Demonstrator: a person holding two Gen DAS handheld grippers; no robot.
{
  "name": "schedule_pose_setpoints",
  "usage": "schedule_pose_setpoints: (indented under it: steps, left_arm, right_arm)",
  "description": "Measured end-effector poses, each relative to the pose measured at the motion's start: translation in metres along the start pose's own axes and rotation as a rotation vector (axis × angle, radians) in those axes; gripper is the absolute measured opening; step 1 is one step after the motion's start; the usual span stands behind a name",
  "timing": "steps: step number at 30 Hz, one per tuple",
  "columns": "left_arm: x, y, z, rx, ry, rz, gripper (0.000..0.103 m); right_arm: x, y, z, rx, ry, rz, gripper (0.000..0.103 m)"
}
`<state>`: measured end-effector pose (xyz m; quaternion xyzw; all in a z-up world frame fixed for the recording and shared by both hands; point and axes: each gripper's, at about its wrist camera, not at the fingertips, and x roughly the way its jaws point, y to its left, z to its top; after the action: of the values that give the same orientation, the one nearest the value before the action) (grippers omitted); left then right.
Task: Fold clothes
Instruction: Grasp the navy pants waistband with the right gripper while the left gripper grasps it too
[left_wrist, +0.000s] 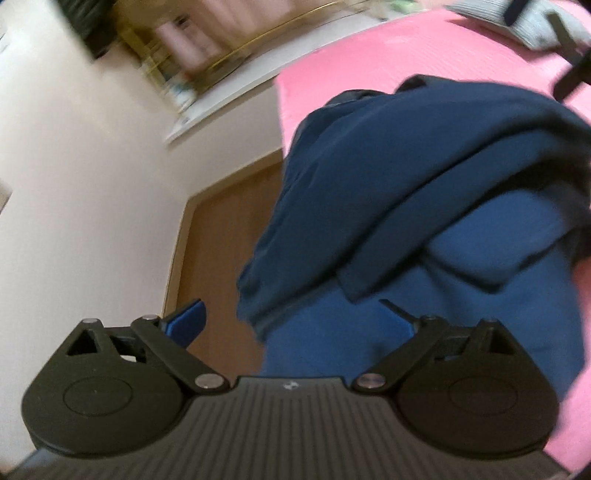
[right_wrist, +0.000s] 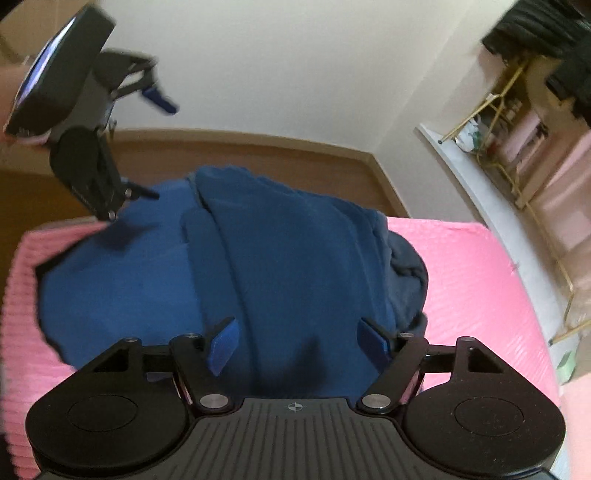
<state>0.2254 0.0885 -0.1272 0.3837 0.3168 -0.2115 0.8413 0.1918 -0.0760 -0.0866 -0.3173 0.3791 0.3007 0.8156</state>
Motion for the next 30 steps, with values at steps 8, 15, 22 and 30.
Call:
schedule_pose_setpoints:
  steps: [8,15,22,30]
  left_arm:
    - [0.071,-0.003,-0.012,0.239,-0.046,-0.053,0.07]
    - [0.078,0.007,0.004,0.236,-0.059,-0.104,0.018]
    - [0.033,0.046,0.044,0.128,-0.138,-0.061,0.003]
    - [-0.088,0.064,0.137,0.125,-0.373,0.059,0.002]
  right_arm:
    - [0.069,0.003,0.003,-0.133,0.054,-0.019,0.065]
    - [0.086,-0.012,0.004,-0.079,0.079,0.003,0.049]
    - [0.073,-0.023,0.011,0.018,0.033,-0.031,0.006]
    - [-0.047,-0.072,-0.018,0.274,-0.18,-0.116,0.0]
